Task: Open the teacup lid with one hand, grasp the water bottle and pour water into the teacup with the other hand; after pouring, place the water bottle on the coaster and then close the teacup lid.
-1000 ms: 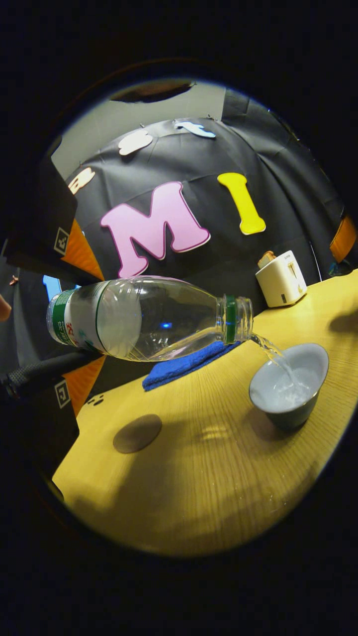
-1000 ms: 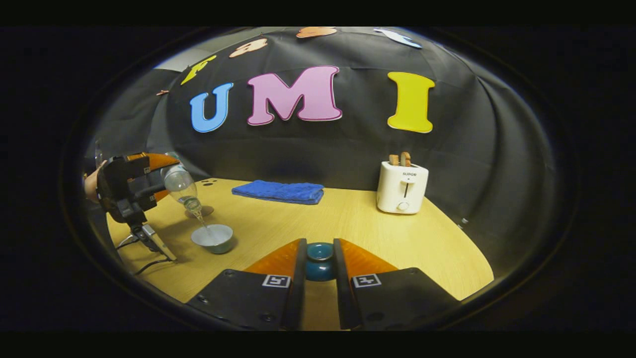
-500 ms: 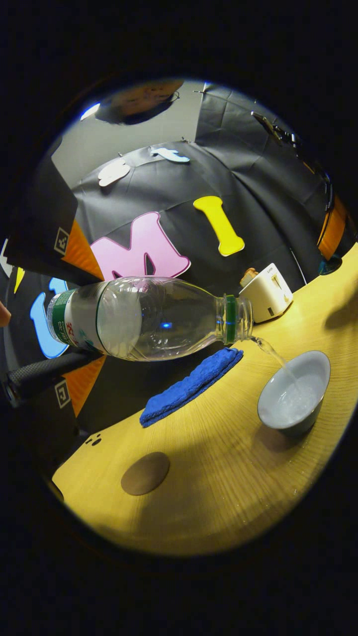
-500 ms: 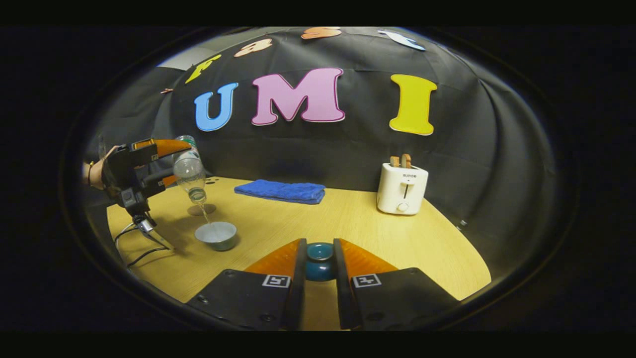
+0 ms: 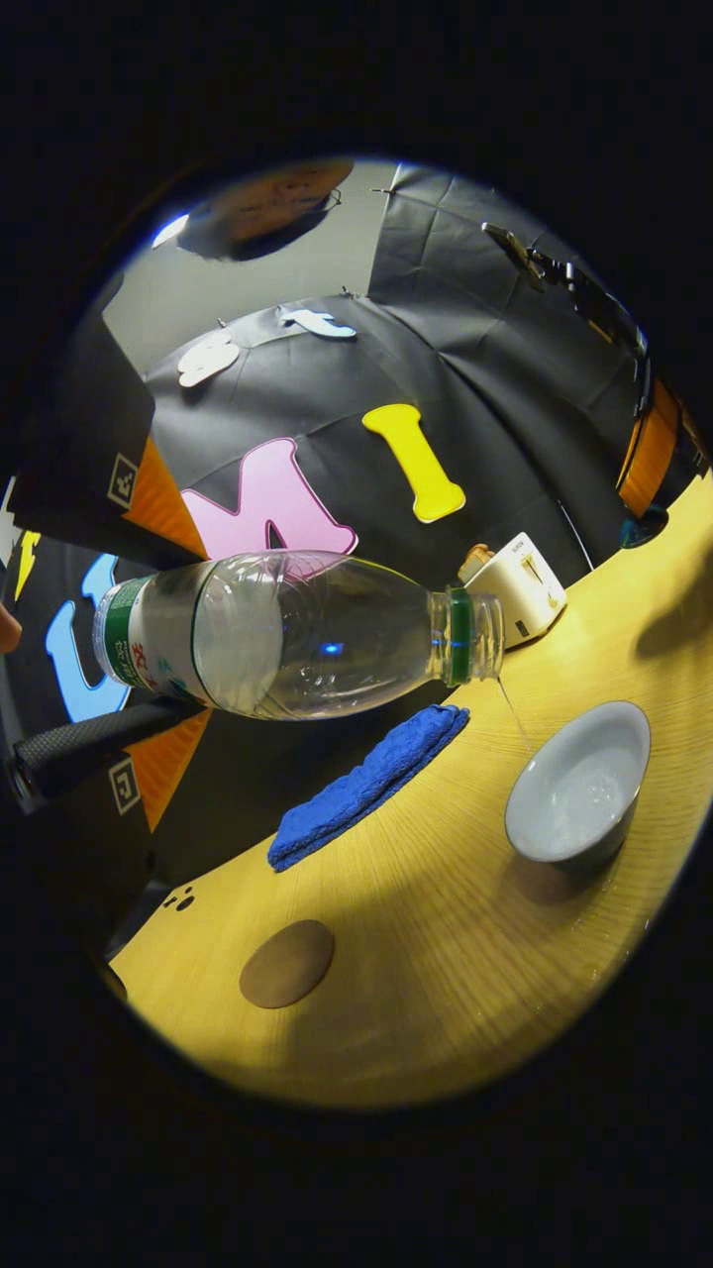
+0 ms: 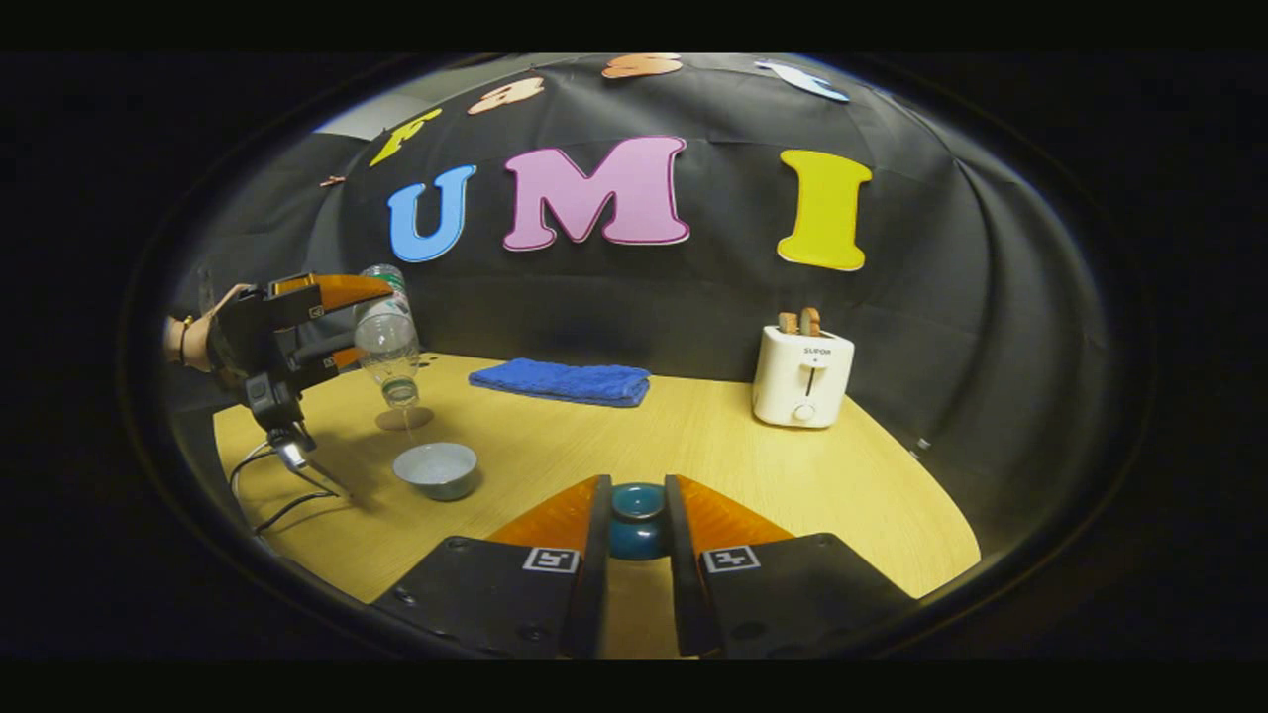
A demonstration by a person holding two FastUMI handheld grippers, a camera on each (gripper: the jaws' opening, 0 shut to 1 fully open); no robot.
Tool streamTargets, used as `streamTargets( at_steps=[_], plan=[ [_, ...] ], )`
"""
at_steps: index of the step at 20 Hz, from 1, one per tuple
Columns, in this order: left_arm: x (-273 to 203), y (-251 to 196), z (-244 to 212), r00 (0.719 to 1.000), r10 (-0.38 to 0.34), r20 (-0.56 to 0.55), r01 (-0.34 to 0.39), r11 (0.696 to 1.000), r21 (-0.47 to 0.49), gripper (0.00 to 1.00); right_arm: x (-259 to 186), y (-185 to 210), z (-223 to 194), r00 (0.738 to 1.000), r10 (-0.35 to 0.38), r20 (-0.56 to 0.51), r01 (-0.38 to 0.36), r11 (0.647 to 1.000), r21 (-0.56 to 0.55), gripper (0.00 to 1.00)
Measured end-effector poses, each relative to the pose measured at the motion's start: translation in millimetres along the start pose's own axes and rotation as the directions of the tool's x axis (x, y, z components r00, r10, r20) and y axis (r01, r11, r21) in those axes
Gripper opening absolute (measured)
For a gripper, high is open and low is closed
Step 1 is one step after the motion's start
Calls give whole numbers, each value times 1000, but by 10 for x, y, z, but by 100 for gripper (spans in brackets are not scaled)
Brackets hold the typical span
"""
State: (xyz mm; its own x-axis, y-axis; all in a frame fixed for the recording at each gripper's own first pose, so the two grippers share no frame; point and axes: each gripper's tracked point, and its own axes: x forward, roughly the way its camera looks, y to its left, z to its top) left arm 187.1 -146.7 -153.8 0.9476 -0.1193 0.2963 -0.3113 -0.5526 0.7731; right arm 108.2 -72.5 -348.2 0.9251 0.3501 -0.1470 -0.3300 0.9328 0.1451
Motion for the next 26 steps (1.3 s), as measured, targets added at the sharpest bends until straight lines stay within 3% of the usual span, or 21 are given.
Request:
streamTargets(
  at_steps=[1,3,9,13,16,18,20,22,26],
  plan=[
    [3,0,5,1000,-1,6,1,1000,0,76,1,5,0,1000,-3,0,3,1000,-1,25],
    [9,3,7,1000,-2,15,2,1000,-2,75,11,15,4,1000,-5,-1,5,1000,-3,30],
    [97,127,66,996,64,68,-66,998,25,76,49,69,3,1000,-17,-4,17,1000,-7,30],
    [100,24,52,996,48,81,-49,999,2,75,53,113,11,999,-32,-4,32,999,-7,30],
    [122,-70,28,997,21,68,-15,997,-81,75,43,151,28,999,-48,-5,48,999,10,30],
    [114,-124,10,998,-14,58,27,974,-225,75,31,186,36,998,-65,-6,65,998,17,30],
    [80,-130,-29,997,-65,34,73,907,-415,75,43,239,42,997,-80,-9,80,997,17,27],
    [72,-11,-93,996,-84,24,81,796,-600,75,59,302,50,995,-95,-12,95,995,16,30],
    [22,3,-300,985,-171,13,95,481,-872,75,129,447,96,993,-119,-17,119,992,33,30]
  ],
)
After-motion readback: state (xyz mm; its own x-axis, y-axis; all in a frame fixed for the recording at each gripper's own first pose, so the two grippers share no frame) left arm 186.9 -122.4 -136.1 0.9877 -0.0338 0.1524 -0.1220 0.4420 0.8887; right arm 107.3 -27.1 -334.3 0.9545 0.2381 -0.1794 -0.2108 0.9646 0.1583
